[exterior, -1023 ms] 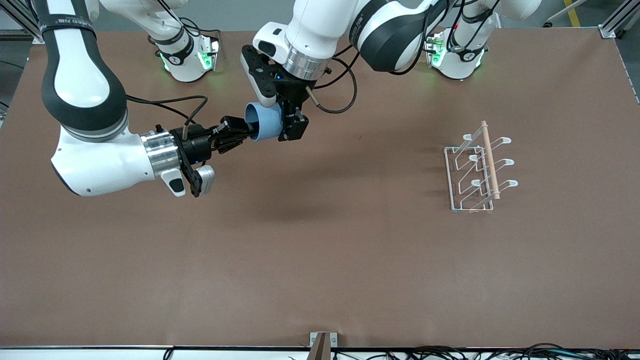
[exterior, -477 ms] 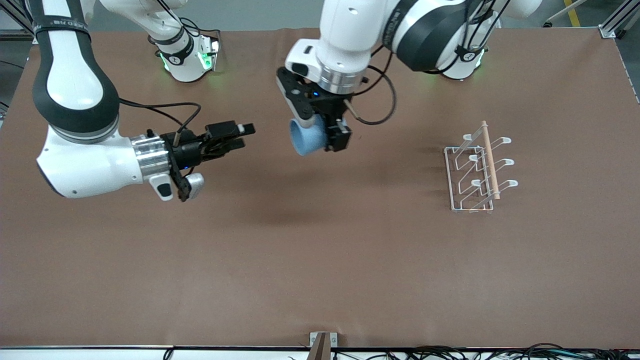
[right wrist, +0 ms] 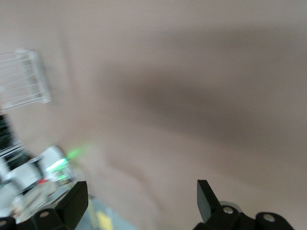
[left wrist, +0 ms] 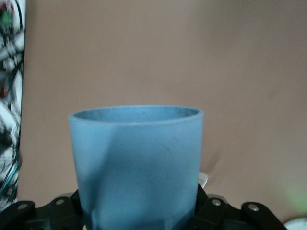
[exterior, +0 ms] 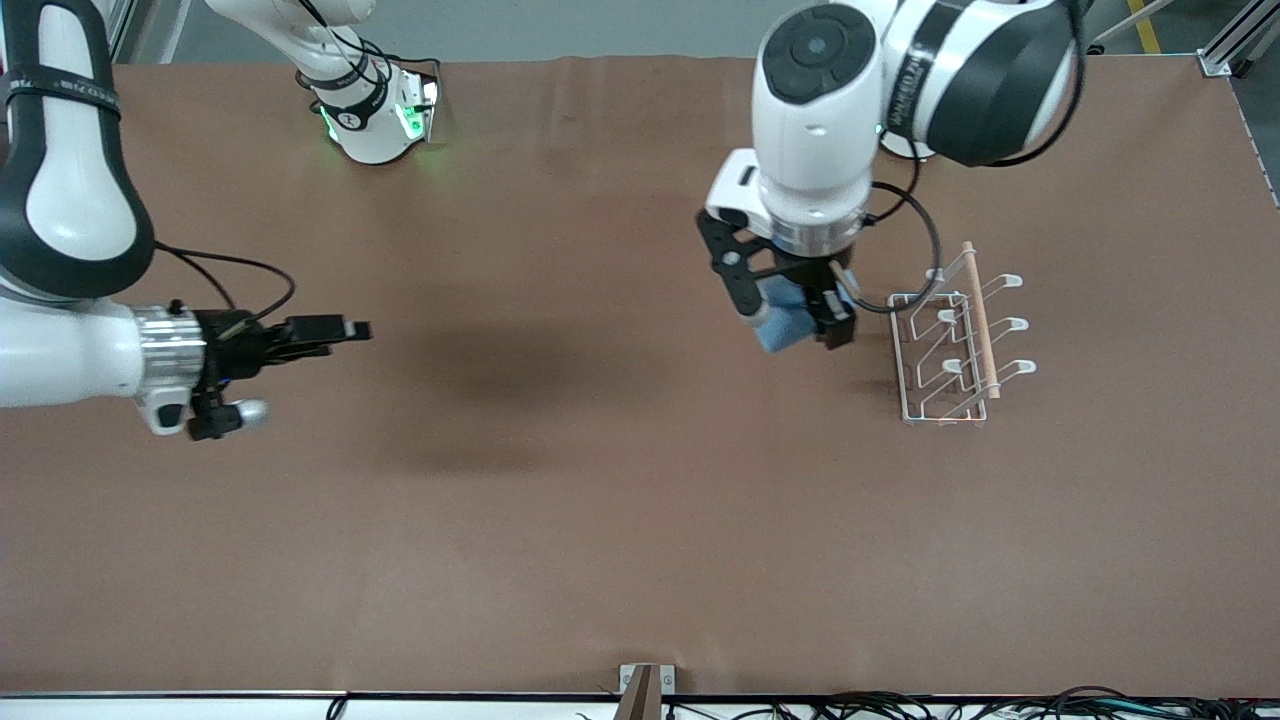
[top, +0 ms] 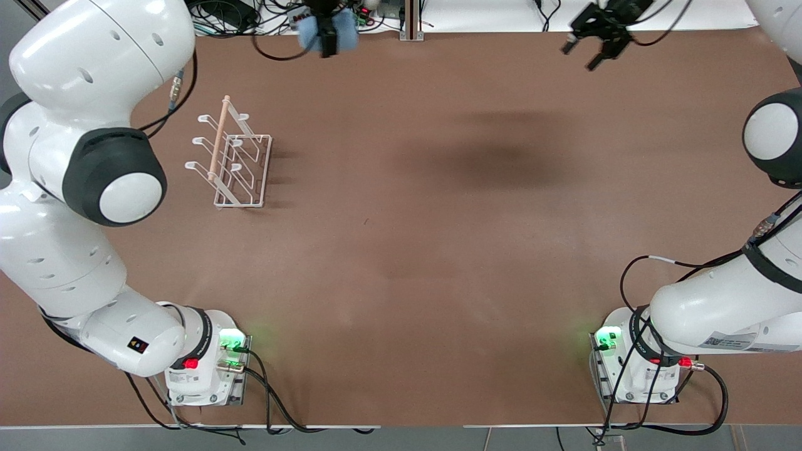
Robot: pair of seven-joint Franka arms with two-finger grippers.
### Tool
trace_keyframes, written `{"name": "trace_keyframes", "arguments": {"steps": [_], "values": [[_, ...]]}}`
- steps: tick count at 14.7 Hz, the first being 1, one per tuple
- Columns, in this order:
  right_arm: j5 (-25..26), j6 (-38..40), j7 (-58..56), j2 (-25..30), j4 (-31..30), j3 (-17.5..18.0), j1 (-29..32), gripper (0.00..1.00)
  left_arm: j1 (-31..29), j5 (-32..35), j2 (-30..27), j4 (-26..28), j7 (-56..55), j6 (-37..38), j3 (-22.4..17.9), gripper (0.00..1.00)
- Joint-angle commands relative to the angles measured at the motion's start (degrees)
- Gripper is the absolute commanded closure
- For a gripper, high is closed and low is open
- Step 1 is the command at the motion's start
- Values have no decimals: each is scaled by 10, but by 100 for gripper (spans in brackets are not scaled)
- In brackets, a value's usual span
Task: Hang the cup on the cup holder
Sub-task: 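Carry the cup with the left gripper to the rack while the right gripper withdraws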
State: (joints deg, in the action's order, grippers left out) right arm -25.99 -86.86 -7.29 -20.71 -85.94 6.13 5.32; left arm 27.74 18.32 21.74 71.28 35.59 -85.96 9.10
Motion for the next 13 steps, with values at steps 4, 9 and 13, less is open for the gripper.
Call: {"name": "trace_keyframes", "arguments": {"steps": [4,9,13], "values": [[210,-26,11,84,9,13,8,0,-55,158,-7,32,118,83,3,51],[225,2,17,101,81,15,6,0,-71,291,-8,94,174,94,4,51],[223,20,22,109,126,14,6,0,-72,385,1,151,175,99,7,51]]}}
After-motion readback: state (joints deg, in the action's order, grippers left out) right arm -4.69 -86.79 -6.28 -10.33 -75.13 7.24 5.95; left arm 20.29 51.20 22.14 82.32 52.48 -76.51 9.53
